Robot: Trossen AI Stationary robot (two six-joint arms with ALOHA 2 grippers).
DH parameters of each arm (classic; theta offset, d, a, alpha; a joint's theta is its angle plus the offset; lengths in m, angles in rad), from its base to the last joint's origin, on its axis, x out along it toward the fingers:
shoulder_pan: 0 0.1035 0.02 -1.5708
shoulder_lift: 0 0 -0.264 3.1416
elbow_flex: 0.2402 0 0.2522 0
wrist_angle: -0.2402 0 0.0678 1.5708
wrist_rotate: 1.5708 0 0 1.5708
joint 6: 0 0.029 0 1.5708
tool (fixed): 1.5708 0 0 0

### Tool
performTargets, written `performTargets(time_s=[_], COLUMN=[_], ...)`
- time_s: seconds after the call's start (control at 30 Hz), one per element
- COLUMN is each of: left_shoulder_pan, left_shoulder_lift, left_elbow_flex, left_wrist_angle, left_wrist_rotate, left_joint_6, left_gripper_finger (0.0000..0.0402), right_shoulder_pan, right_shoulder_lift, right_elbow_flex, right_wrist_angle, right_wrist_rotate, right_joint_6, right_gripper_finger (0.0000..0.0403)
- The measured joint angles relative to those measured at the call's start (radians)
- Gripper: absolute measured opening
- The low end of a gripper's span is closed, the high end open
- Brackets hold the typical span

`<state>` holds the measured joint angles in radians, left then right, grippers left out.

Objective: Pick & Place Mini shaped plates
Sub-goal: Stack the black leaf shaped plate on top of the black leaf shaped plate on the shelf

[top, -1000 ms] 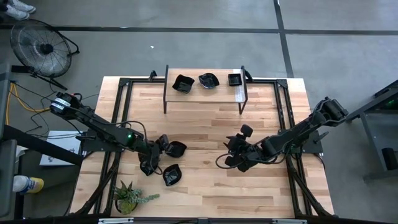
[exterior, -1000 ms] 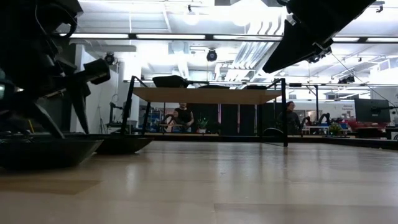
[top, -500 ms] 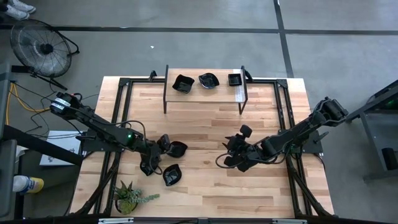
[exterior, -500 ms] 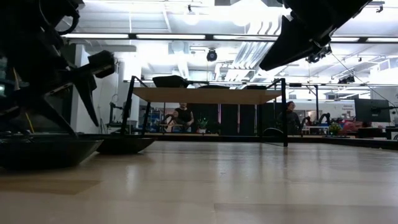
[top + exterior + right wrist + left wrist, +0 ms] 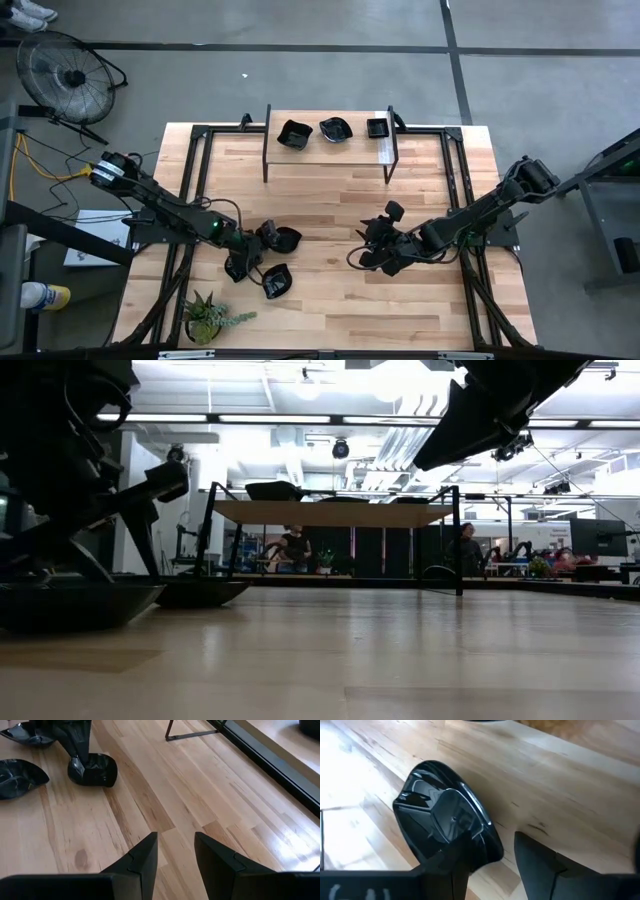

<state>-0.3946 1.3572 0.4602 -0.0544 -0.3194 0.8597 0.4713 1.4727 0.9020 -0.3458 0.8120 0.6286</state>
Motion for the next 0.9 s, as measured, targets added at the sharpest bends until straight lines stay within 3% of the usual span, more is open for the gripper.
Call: performTargets(time_s=[0.2, 0.9], left_shoulder_pan=[0.002, 0.002], left_shoulder_lift=[0.001, 0.001], left_elbow_flex=[0.000, -0.001], left_wrist_angle=[0.011, 0.061], left_wrist_rotate=[-0.001, 0.019], left_joint_6=[-0.001, -0.028], left_gripper_finger=[0.0132, 0.0004], right_shoulder_pan=[0.000, 0.000], right_shoulder_lift=[0.000, 0.000], right_elbow_flex=[0.000, 0.000], right_wrist_angle=[0.000, 0.000], right_wrist_rotate=[0.000, 0.000], right_joint_6=[0.000, 0.000], right_gripper_finger=[0.0124, 0.0124])
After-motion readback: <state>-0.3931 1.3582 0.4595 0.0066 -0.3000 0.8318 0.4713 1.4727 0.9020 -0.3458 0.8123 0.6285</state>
